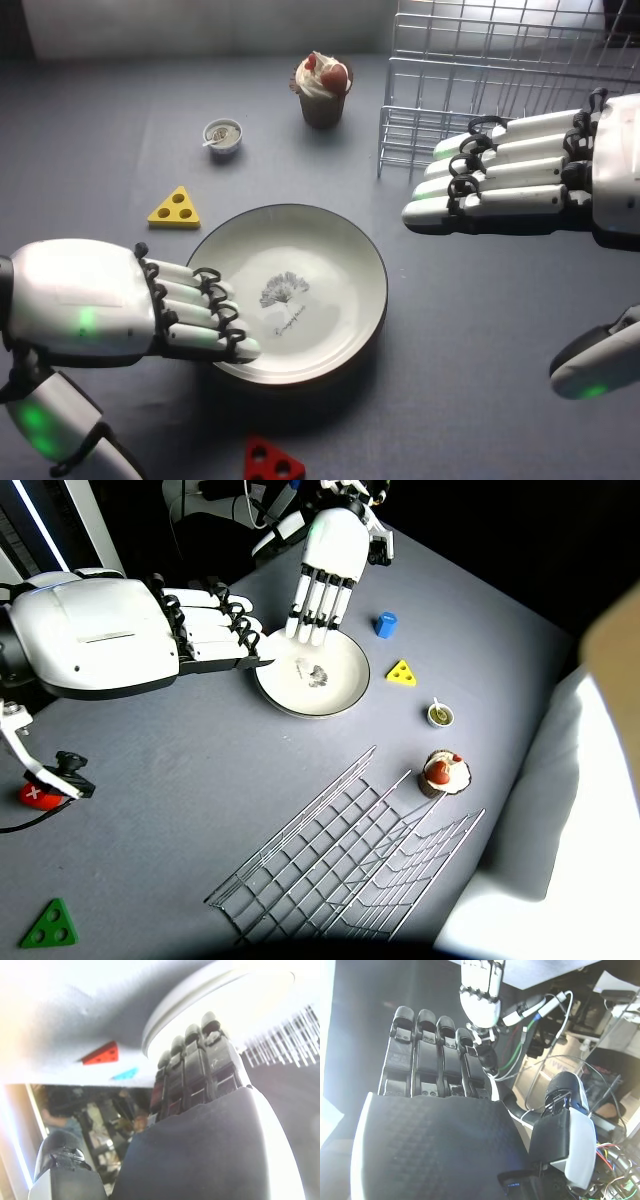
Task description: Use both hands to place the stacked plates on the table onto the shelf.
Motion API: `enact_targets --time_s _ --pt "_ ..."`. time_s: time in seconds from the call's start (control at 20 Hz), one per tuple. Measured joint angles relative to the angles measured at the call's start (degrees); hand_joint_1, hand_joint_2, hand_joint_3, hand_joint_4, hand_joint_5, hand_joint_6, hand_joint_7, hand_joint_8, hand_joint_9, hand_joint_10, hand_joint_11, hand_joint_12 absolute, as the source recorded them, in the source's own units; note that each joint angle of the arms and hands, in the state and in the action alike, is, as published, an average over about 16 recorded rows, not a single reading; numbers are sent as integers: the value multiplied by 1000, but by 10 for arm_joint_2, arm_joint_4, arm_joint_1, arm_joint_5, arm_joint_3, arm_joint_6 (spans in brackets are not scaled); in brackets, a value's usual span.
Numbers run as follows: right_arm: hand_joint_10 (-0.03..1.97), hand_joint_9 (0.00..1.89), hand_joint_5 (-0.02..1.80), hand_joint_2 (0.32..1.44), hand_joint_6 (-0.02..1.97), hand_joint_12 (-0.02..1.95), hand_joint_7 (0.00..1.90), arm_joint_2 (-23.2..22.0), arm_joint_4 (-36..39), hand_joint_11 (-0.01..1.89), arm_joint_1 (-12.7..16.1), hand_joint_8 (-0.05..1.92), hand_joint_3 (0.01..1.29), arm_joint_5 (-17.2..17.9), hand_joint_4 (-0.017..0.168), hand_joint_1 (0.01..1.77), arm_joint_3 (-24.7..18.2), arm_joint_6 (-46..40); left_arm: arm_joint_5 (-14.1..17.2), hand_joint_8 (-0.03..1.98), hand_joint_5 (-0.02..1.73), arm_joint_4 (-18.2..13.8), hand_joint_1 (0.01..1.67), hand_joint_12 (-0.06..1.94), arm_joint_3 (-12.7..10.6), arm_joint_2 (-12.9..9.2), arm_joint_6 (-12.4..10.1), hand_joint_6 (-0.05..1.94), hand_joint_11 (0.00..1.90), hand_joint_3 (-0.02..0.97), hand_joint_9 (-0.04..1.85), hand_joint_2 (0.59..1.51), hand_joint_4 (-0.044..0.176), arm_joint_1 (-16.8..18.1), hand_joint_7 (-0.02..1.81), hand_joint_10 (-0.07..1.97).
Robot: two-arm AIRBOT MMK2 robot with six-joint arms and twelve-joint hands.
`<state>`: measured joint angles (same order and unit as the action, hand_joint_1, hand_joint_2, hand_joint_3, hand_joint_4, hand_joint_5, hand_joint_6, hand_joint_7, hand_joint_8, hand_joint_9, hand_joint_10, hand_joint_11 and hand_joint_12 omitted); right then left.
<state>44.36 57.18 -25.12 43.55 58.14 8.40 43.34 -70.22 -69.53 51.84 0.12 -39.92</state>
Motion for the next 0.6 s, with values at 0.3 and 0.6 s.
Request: enact_targets --time_s 0.3,0.6 --pt "-3 216 171 968 13 27 216 10 7 189 0 3 19 1 -4 23 11 1 -2 12 95 1 107 23 -22 13 0 0 102 3 122 896 -2 -14 120 -8" --pt "-4 223 193 973 13 27 223 17 10 198 -3 3 18 3 -2 32 19 12 -1 4 88 8 107 5 -36 24 1 3 79 3 98 901 -3 -27 96 -10"
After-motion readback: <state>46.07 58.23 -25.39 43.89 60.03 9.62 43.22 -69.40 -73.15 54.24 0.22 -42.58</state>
